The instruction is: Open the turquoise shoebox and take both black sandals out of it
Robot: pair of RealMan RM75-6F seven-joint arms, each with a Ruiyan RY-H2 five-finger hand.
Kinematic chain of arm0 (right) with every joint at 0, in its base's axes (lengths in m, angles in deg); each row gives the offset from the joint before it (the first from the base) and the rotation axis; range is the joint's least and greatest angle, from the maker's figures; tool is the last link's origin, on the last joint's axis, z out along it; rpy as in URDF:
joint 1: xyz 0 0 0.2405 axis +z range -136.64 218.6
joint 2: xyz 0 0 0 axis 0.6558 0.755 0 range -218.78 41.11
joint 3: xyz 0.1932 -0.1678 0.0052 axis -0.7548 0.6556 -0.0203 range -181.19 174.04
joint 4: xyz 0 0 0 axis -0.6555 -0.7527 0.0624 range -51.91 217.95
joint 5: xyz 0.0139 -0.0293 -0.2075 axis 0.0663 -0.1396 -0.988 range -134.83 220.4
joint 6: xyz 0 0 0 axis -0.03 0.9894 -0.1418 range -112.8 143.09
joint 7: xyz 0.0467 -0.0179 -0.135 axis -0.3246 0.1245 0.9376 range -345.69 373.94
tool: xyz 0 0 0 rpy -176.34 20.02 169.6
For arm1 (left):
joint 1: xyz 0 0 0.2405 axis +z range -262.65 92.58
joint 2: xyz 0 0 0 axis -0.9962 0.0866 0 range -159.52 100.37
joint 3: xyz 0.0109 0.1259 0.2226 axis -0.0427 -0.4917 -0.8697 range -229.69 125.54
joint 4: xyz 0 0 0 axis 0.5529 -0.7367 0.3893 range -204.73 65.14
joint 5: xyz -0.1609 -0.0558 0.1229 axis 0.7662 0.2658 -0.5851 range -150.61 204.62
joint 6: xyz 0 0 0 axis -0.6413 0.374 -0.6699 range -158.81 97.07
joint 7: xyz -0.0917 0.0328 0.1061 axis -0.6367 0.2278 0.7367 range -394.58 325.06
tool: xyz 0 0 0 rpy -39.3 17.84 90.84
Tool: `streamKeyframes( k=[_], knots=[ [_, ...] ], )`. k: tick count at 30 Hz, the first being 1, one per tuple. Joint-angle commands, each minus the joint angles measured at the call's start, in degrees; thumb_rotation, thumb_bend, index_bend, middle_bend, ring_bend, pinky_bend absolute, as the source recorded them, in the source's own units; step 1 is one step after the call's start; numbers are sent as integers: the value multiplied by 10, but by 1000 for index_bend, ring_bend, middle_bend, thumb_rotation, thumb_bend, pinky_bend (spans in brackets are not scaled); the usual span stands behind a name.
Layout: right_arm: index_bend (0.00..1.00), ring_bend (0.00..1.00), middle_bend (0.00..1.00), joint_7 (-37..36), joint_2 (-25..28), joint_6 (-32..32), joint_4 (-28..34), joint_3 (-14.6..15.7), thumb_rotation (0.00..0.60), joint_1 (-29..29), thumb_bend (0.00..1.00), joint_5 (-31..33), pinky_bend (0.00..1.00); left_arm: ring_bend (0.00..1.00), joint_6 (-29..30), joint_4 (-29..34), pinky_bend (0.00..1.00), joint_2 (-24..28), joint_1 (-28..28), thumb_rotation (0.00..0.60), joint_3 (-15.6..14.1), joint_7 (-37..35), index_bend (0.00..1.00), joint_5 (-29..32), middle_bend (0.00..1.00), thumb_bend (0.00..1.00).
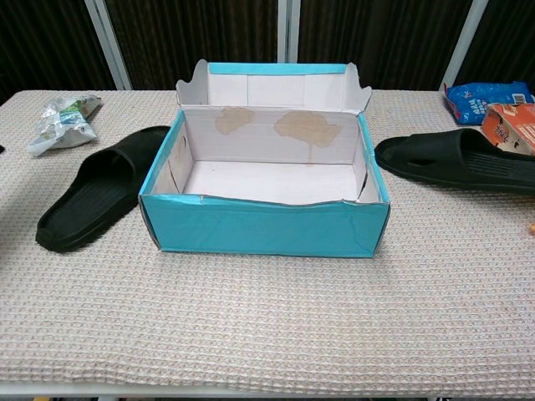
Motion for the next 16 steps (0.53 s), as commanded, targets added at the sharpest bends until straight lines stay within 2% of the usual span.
streamKeyframes(
  k=[1, 6, 16],
  knots=[
    [0, 0, 0, -19, 1, 31, -4, 29, 600, -28, 95, -40, 0, 1, 59, -27, 166, 22, 42, 600, -11, 10, 109, -16, 100, 32],
    [0, 0, 0, -43, -6, 82, -15, 50, 600, -66, 106, -71, 0, 14, 104, -106, 152, 13, 80, 600, -33, 52, 144, -22, 121, 32],
    [0, 0, 0, -56, -19, 142, -16, 67, 600, -113, 111, -94, 0, 35, 158, -95, 148, 32, 150, 600, -69, 33, 147, -60, 145, 33]
  ],
)
